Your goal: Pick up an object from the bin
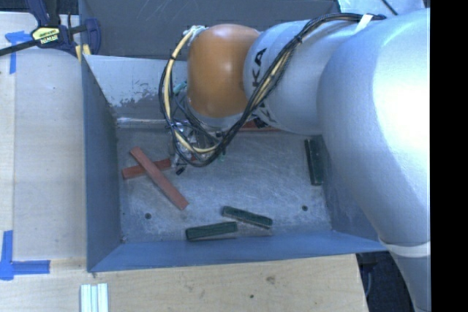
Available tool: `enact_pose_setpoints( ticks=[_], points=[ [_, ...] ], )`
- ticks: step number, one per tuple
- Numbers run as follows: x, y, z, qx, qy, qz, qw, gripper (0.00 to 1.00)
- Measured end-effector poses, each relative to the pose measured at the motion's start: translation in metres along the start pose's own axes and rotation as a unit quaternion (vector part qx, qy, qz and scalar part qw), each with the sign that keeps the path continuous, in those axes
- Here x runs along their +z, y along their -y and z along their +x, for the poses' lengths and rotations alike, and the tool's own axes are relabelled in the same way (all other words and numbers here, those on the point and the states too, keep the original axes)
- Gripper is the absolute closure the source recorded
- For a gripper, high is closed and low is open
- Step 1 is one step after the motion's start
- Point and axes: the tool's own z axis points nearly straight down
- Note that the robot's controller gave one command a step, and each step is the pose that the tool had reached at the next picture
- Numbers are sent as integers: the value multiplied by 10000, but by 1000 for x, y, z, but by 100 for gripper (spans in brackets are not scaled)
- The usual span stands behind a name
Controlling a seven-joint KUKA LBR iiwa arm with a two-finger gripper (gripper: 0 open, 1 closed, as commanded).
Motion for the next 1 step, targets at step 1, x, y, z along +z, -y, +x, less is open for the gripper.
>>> enact_pose_setpoints(
  ticks=[1],
  points=[
    [0, 0, 0, 0, 0, 0, 10000, 0]
  ],
)
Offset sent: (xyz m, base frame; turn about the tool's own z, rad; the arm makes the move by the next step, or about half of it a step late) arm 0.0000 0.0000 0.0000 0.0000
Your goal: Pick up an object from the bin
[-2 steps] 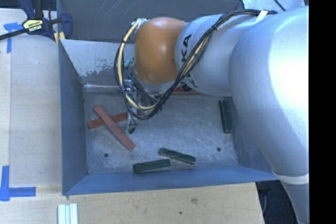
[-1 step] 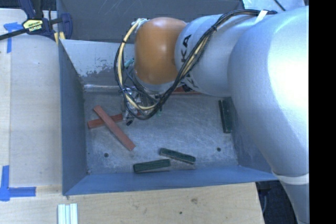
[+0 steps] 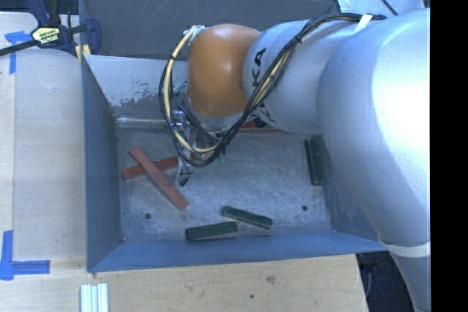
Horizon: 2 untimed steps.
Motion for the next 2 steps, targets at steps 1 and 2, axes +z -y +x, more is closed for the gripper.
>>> enact_pose_setpoints(
  ticks=[1, 2],
  points=[
    [19, 12, 6, 56, -13, 5, 10000, 0],
    [17, 12, 5, 57, 9, -5, 10000, 100]
  ],
)
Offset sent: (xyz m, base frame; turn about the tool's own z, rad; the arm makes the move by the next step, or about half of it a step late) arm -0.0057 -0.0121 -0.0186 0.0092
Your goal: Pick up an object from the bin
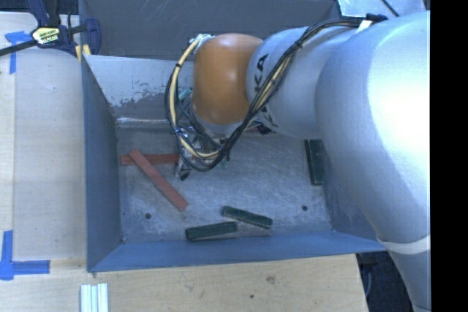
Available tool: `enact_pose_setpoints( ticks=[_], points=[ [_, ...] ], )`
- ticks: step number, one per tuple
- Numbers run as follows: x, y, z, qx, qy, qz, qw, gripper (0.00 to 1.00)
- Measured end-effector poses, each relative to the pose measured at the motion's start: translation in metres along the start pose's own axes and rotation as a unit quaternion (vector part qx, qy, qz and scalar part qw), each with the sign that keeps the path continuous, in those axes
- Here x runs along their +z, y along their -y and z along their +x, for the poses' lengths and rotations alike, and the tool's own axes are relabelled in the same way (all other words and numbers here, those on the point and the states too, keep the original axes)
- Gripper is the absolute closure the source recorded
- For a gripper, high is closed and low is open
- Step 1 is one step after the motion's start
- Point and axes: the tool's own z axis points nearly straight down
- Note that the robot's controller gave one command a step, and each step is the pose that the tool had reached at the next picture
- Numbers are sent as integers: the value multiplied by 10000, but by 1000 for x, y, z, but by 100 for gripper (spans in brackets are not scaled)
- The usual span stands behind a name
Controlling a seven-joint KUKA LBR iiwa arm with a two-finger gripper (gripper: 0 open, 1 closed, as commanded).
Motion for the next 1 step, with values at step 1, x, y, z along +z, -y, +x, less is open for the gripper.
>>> enact_pose_setpoints(
  ticks=[1],
  points=[
    [-159, 9, -5, -211, 42, 3, 9998, 100]
  ],
)
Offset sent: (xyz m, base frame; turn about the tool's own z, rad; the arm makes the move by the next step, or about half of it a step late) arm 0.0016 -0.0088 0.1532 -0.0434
